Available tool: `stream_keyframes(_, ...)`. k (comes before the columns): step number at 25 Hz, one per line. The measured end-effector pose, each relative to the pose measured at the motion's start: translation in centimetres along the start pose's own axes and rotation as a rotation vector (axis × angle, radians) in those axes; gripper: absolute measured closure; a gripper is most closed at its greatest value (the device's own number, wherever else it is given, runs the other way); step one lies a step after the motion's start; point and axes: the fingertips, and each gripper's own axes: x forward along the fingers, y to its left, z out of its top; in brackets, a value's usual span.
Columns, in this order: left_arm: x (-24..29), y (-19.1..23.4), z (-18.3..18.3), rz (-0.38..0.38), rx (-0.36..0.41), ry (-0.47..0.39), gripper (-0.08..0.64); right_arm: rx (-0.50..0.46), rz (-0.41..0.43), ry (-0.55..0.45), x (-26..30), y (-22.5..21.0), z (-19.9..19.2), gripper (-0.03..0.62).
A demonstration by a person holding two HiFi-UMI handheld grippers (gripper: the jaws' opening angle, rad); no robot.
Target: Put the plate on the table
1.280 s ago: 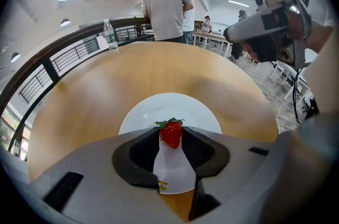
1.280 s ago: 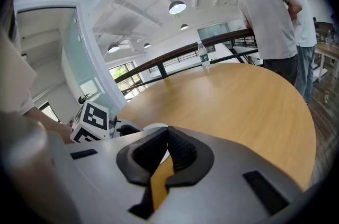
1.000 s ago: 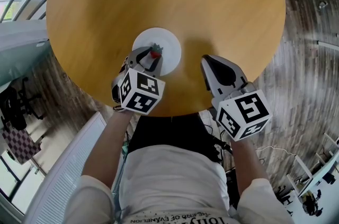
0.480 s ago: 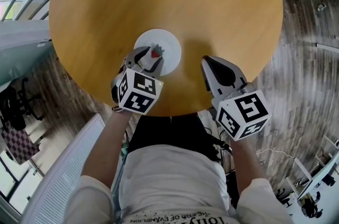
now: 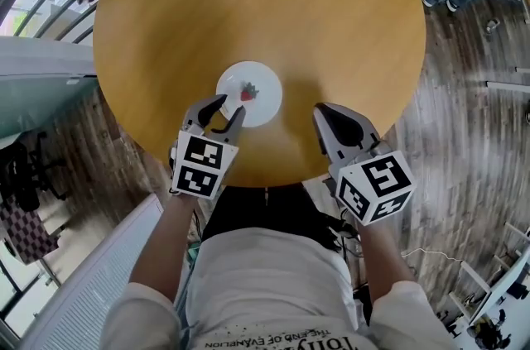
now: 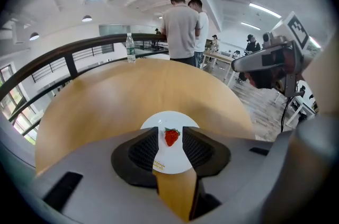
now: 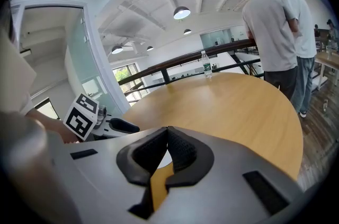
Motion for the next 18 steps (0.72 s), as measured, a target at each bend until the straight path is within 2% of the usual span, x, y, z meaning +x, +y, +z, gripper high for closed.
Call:
stream_keyframes(6,-4.8,-0.6,2.2,0.049,0.011,-0.098,0.498,-0.020,-0.002,-0.019,-2.2,1.2,0.7,0.568)
stream_keyframes(13,-11.0,-3.2,5.0,-0.001,-0.073,-0.249,0.535,-0.022,-0.010,-0.044,-5.2,2.9,1.3,0.568)
stream_keyframes(18,-13.7,-5.5,4.8,-0.015,-0.096,-0.281,0.535,-0.034,-0.010,-0.066,-7.3,3.8,1.5,0.568)
